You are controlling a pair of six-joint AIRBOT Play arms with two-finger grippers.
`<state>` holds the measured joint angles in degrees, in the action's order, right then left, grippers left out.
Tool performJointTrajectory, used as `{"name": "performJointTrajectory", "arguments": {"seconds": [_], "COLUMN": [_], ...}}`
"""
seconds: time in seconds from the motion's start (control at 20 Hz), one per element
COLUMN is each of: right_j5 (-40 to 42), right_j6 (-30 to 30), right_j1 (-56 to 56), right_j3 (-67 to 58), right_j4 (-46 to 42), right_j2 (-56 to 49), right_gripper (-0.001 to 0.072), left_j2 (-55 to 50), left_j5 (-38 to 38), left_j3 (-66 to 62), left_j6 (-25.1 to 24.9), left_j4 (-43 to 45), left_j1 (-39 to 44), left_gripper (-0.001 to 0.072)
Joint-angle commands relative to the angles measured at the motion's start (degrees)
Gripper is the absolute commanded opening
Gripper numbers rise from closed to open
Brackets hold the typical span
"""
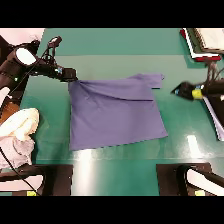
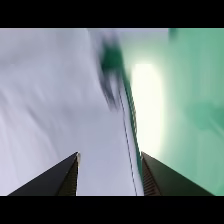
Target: Fold the shirts.
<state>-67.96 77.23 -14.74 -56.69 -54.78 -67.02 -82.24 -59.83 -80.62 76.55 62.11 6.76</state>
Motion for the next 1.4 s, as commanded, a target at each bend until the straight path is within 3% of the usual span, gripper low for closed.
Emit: {"name": "performJointTrajectory", "arguments": {"seconds": [0.0,0.2,0.6,0.7,0.75,1.1,1.35], "right_j5": [-1.09,-1.05,-1.51,-2.38,-2.84,1.38,0.00], "right_j6": [-0.42,-0.52,-1.84,-4.46,-5.44,-1.11,-0.33], "right_j1": [-0.31,-0.31,-0.24,-0.24,-0.24,-5.92,-4.68], "right_j3": [14.58,21.64,22.53,22.29,21.44,-5.09,-28.98], "right_j4": [-0.98,-2.45,-2.12,-1.70,-1.86,-2.23,-2.29], "right_j2": [5.79,5.57,-1.86,-1.77,-1.75,1.97,-6.29], "right_gripper": [0.0439,0.0439,0.0414,0.0086,0.0018,0.0015,0.0016], "left_j2": [-0.02,-0.02,-0.02,0.00,0.00,0.48,3.13], "left_j5": [-2.10,-4.59,-8.33,-8.44,-8.94,-20.83,-17.31], "left_j3": [0.02,0.02,0.02,0.02,0.02,0.63,5.42], "left_j6": [-0.04,-0.04,-0.04,-0.04,0.02,3.06,4.48], "left_j4": [2.25,2.25,2.49,2.73,3.17,6.47,1.53], "left_j1": [-0.02,-0.02,-0.02,-0.02,-0.02,2.91,21.66], "left_gripper": [0.0025,0.0024,0.0025,0.0024,0.0024,0.0022,0.0024]}}
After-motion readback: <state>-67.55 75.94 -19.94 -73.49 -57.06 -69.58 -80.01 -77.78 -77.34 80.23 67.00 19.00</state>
